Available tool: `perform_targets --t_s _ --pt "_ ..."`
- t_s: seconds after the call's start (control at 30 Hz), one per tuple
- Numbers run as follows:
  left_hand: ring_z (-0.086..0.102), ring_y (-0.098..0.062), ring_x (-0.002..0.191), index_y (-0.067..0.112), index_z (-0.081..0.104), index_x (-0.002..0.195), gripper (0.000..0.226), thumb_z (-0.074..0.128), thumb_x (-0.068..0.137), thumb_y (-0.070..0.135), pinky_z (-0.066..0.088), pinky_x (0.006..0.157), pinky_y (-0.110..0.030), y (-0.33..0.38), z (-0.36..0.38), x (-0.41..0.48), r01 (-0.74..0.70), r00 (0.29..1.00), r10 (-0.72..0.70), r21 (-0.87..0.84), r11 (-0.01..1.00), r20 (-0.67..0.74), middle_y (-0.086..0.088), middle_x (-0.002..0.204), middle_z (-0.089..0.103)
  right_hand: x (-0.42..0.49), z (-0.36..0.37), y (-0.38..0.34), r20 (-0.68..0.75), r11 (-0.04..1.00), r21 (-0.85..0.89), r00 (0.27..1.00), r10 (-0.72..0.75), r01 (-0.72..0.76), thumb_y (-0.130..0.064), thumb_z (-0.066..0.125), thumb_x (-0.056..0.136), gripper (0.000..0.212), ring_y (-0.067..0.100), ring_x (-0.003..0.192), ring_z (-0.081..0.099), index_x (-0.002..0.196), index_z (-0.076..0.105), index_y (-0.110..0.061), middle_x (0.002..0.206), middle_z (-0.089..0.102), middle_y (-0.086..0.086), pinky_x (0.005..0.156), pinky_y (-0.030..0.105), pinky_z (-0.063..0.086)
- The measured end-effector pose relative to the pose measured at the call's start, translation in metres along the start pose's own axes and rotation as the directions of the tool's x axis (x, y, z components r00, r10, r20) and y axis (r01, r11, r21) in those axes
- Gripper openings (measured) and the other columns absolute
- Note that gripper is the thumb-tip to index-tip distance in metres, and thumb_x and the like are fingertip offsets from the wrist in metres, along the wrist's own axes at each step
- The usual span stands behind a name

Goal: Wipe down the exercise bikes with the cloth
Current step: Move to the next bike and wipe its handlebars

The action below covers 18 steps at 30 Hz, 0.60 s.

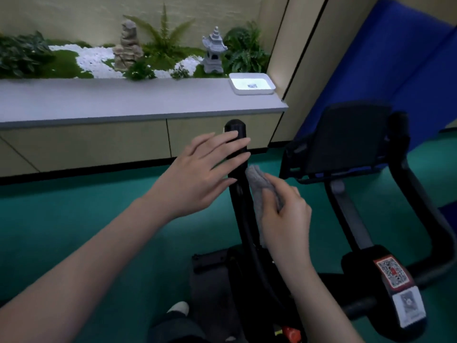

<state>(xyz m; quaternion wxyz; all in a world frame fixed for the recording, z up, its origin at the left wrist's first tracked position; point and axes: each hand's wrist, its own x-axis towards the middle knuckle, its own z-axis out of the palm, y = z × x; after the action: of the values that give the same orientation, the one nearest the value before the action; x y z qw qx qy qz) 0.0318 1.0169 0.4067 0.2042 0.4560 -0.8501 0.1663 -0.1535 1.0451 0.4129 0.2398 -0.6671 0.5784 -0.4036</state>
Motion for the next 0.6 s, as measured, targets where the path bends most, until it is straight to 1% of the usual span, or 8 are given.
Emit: perform_targets --t_s 0.07,0.13,0.2,0.27,0.37,0.47,0.53,0.6 --pt "0.029 -0.023 0.141 0.014 0.05 0.136 0.042 0.045 0.099 0.034 0.024 0.114 -0.042 -0.012 0.0 0.002 -0.069 0.998 0.068 -0.016 0.998 -0.01 -0.004 0.15 0.038 0.005 0.006 -0.007 -0.009 0.999 -0.021 0.999 0.041 -0.041 -0.005 0.053 0.093 0.031 -0.005 0.082 0.052 0.119 0.065 -0.016 0.095 0.058 -0.001 0.072 -0.007 0.03" --pt "0.029 -0.024 0.141 0.014 0.052 0.134 0.043 0.048 0.098 0.036 0.024 0.114 -0.043 -0.02 0.001 0.005 -0.125 0.992 0.124 -0.047 0.991 -0.029 -0.006 0.148 0.04 0.008 0.005 -0.006 0.059 0.996 -0.062 0.996 0.06 -0.056 -0.005 0.053 0.092 0.029 0.001 0.085 0.057 0.116 0.067 -0.017 0.095 0.062 0.0 0.075 -0.003 0.036" --pt "0.029 -0.025 0.141 0.014 0.054 0.131 0.044 0.051 0.096 0.039 0.021 0.115 -0.044 -0.028 0.001 0.01 -0.184 0.983 0.183 -0.107 0.977 -0.023 -0.007 0.144 0.045 0.009 -0.003 -0.001 0.15 0.988 -0.091 0.979 0.134 -0.122 -0.007 0.053 0.092 0.028 0.008 0.092 0.064 0.112 0.068 -0.019 0.098 0.069 0.001 0.082 0.012 0.046" --pt "0.029 -0.025 0.141 0.016 0.059 0.126 0.044 0.056 0.092 0.043 0.016 0.117 -0.046 -0.036 0.0 0.019 -0.243 0.969 0.248 -0.196 0.95 0.0 -0.007 0.138 0.05 0.006 -0.014 0.002 0.242 0.971 -0.084 0.941 0.238 -0.224 -0.006 0.054 0.091 0.025 0.006 0.088 0.066 0.104 0.071 -0.02 0.09 0.073 -0.004 0.08 0.023 0.05" --pt "0.034 -0.023 0.138 0.019 0.063 0.117 0.042 0.06 0.086 0.047 0.012 0.118 -0.047 -0.044 0.0 0.036 -0.321 0.938 0.345 -0.301 0.898 0.031 -0.003 0.127 0.057 0.007 -0.016 0.004 0.283 0.915 0.058 0.886 0.368 -0.399 -0.003 0.052 0.093 0.024 0.004 0.075 0.064 0.097 0.07 -0.019 0.08 0.07 -0.007 0.07 0.022 0.048" --pt "0.039 -0.021 0.132 0.021 0.064 0.112 0.041 0.06 0.083 0.049 0.01 0.119 -0.045 -0.048 0.003 0.044 -0.375 0.913 0.408 -0.343 0.861 0.026 0.0 0.117 0.058 0.016 -0.003 0.002 0.252 0.879 0.202 0.891 0.379 -0.431 0.002 0.049 0.094 0.024 0.001 0.071 0.061 0.101 0.067 -0.013 0.08 0.068 -0.005 0.069 0.017 0.046" --pt "0.041 -0.02 0.129 0.022 0.065 0.11 0.04 0.058 0.083 0.051 0.009 0.119 -0.044 -0.05 0.005 0.045 -0.397 0.904 0.427 -0.36 0.844 0.003 0.002 0.113 0.058 0.021 0.001 0.003 0.293 0.85 0.25 0.873 0.39 -0.464 0.003 0.049 0.094 0.024 -0.001 0.07 0.062 0.101 0.066 -0.012 0.081 0.067 -0.006 0.069 0.015 0.048" --pt "0.043 -0.021 0.127 0.021 0.066 0.107 0.04 0.059 0.082 0.052 0.009 0.118 -0.044 -0.051 0.006 0.046 -0.41 0.9 0.435 -0.371 0.833 -0.019 0.002 0.111 0.058 0.026 0.0 0.006 0.375 0.81 0.268 0.831 0.411 -0.521 0.001 0.049 0.095 0.021 0.004 0.073 0.064 0.105 0.065 -0.007 0.084 0.069 0.0 0.071 0.018 0.051"
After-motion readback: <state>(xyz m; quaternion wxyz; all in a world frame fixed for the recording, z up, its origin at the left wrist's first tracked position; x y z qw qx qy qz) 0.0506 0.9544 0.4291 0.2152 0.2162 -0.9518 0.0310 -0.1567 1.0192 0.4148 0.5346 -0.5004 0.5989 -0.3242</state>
